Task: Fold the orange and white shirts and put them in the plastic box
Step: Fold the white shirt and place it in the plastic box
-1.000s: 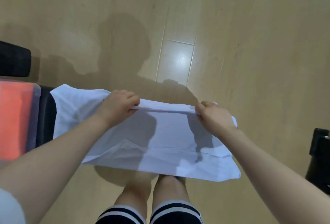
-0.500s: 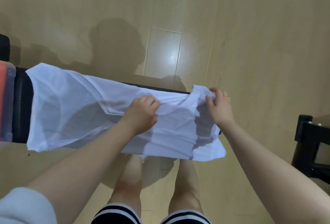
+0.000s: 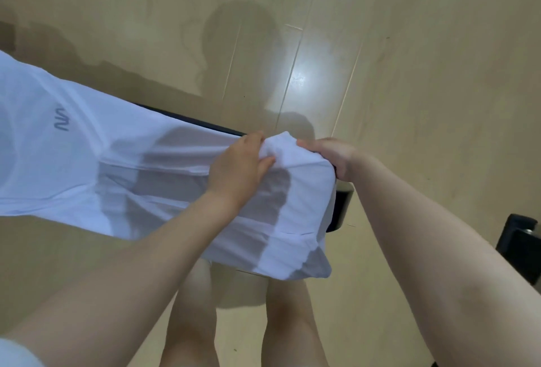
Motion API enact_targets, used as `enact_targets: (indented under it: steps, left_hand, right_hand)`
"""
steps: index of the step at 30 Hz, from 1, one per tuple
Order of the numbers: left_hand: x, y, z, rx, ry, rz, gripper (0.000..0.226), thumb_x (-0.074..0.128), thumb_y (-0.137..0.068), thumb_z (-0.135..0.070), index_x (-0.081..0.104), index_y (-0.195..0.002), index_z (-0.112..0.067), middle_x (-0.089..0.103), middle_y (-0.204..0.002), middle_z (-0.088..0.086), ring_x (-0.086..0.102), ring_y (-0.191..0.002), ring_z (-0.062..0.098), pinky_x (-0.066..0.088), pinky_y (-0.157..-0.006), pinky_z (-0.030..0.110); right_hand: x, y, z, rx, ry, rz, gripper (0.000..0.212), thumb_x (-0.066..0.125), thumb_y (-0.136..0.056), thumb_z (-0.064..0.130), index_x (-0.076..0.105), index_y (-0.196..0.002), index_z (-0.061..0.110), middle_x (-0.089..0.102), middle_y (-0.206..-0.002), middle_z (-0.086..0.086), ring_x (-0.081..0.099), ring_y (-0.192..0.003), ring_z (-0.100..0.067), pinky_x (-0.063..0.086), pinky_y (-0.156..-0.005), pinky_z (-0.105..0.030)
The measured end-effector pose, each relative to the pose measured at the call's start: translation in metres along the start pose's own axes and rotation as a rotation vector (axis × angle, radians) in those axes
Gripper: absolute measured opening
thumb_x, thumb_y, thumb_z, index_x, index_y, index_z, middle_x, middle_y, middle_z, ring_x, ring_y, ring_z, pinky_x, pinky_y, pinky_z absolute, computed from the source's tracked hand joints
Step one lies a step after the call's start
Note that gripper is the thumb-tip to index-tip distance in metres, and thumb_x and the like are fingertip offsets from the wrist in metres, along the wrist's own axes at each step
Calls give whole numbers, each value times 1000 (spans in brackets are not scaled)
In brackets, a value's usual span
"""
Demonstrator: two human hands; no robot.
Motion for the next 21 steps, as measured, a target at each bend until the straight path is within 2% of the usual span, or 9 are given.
enact_targets:
  steps: [3, 5, 6, 9, 12, 13, 16, 18, 21]
  left_hand:
    - [-8, 6, 0, -54, 69, 8, 33, 57, -89, -25, 51, -118, -11, 62, -117, 5, 54, -107, 29, 42, -77, 36]
    - [-14, 8, -2, -46, 100, 4, 31, 58, -88, -23, 55, -116, -12, 64, -113, 5, 55, -105, 29, 42, -77, 35]
    - [-15, 9, -3, -33, 102, 1, 28, 58, -87, -23, 57, -113, -12, 64, -110, 5, 55, -103, 29, 42, -76, 34]
    - [-20, 10, -6, 58, 96, -17, 15, 58, -86, -15, 61, -99, -9, 62, -99, 8, 56, -91, 29, 43, -72, 36]
    - [-20, 18, -11, 352, 5, -56, 13, 47, -76, -1, 55, -81, -10, 56, -77, 14, 54, -65, 32, 43, -53, 35]
    - [-19, 22, -10, 434, -53, -51, 16, 41, -72, -1, 49, -77, -14, 54, -71, 13, 50, -58, 29, 39, -47, 32]
    - [-3, 37, 2, 552, -250, 47, 14, 43, -68, -7, 47, -75, -19, 51, -65, 9, 45, -52, 24, 27, -45, 25]
    - [14, 47, 11, 563, -409, 140, 16, 62, -66, -14, 57, -76, -25, 55, -65, 0, 53, -51, 21, 32, -43, 23]
    - [26, 56, 18, 612, -385, 116, 30, 45, -70, -22, 61, -95, -24, 59, -68, 4, 57, -50, 25, 33, -40, 22]
  right_hand:
    - [1, 13, 4, -81, 78, -28, 11, 61, -88, 25, 60, -78, 22, 64, -76, 4, 61, -63, -7, 50, -56, -20]
    - [-4, 22, 9, -249, 117, -149, 16, 60, -87, 19, 53, -72, 20, 54, -67, 4, 51, -46, -2, 38, -39, -15]
    - [-7, 28, 12, -342, 110, -207, 17, 59, -86, 16, 50, -71, 18, 50, -66, 3, 47, -45, -4, 35, -37, -16]
    - [-17, 52, 10, -582, 96, -338, 16, 60, -82, 8, 49, -74, 17, 50, -73, 1, 45, -65, -14, 37, -56, -21]
    - [-18, 88, -22, -812, 490, -596, 10, 60, -77, 3, 53, -78, 10, 57, -91, -6, 49, -86, -21, 34, -74, -12]
    - [-15, 95, -41, -830, 614, -666, 10, 59, -75, 0, 54, -79, 8, 58, -97, -9, 50, -91, -26, 35, -77, -15]
    - [0, 101, -89, -626, 642, -632, 23, 51, -75, -7, 59, -85, 12, 52, -118, -6, 47, -105, -25, 41, -80, -30]
    - [8, 101, -99, -427, 270, -555, 26, 44, -82, -4, 57, -81, 18, 54, -105, 3, 50, -95, -17, 42, -75, -28]
    - [8, 101, -86, -276, -165, -662, 10, 51, -87, 22, 50, -78, 17, 55, -78, 7, 54, -77, -18, 41, -64, -28]
Point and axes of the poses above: each hand's wrist, its own y-axis away from the middle knuckle, its own x-axis out of the palm, z = x × y, the point moved 3 cm from there along -y, towards the middle knuckle
